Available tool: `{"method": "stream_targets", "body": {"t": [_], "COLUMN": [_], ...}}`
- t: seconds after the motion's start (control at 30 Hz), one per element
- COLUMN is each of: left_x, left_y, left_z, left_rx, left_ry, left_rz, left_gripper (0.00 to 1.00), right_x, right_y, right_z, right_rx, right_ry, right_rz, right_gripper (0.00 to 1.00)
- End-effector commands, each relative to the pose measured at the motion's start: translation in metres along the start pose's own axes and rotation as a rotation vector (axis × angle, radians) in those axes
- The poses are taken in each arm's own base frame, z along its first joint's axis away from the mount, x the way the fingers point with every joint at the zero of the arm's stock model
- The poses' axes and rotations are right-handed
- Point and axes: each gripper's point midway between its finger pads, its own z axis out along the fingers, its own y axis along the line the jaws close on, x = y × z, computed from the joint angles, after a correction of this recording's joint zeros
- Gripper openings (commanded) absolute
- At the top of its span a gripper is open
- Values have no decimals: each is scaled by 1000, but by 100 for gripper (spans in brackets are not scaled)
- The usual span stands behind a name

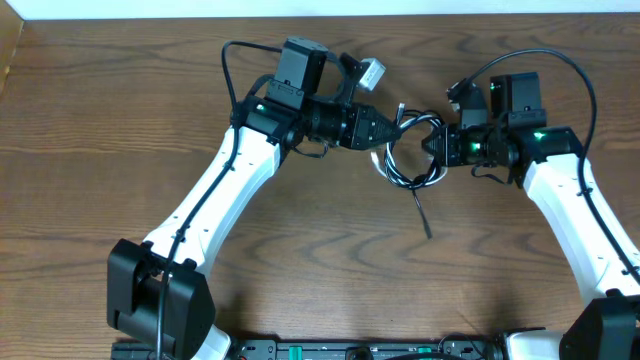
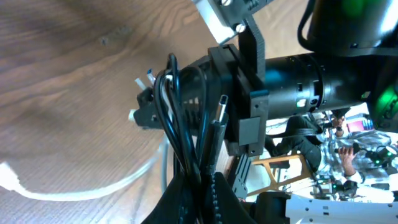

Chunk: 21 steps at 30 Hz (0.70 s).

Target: Untangle cables

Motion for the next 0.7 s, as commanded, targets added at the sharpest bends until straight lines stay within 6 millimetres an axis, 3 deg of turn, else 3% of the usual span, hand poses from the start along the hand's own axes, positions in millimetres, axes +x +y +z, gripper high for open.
{"method": "stream_targets", "body": {"t": [0.0, 0.27, 0.43, 0.67], "left_x": [2, 7, 12, 17], "left_y": [2, 29, 38, 69], "left_z": [0, -3, -2, -4], "left_rx": [-13, -163, -199, -343], "left_ry": [7, 2, 6, -7], "left_rz": [-27, -78, -94, -114], "left_gripper": [12, 33, 38, 40], "right_x": [-3, -2, -2, -1], "right_y": [-6, -5, -5, -2], "right_z": [-3, -3, -3, -3], "right_rx": [31, 29, 27, 11], "right_ry": [-14, -8, -8, -6], "right_rz": [24, 51, 61, 60], "right_gripper": [1, 1, 1, 1]}}
